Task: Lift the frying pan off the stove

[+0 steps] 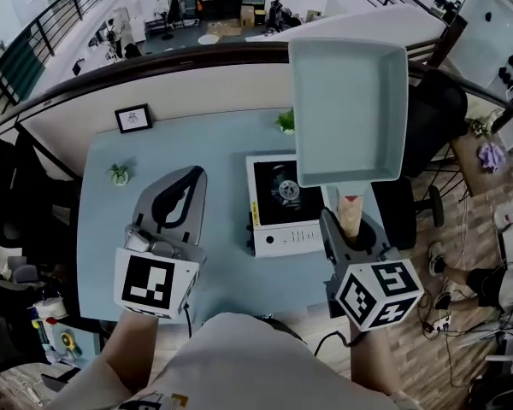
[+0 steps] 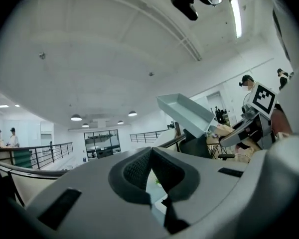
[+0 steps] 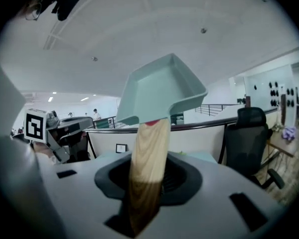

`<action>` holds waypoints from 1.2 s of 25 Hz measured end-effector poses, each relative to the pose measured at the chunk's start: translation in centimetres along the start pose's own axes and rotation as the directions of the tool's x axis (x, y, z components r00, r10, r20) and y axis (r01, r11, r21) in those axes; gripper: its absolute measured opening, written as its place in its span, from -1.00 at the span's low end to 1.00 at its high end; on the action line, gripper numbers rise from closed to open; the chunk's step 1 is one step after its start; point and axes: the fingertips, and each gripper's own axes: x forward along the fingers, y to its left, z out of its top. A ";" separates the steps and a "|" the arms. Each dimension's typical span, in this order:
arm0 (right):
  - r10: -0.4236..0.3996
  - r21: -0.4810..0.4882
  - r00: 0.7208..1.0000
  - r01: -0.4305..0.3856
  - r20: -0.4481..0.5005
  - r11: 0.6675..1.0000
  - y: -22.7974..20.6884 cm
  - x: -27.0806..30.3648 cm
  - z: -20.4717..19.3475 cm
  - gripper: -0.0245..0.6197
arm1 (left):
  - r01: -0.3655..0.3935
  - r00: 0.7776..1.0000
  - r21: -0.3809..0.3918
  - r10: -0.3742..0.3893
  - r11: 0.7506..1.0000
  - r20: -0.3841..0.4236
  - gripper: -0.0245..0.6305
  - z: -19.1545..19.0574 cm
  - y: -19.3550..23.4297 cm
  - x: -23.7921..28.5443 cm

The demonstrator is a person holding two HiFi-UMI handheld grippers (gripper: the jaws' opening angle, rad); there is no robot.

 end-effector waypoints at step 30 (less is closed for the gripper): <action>-0.079 -0.010 0.988 0.081 0.136 0.997 -2.2 -3.3 -2.7 -0.56 | 0.041 0.997 0.081 -0.035 0.996 -0.069 -0.92 -6.0 -3.2 -2.2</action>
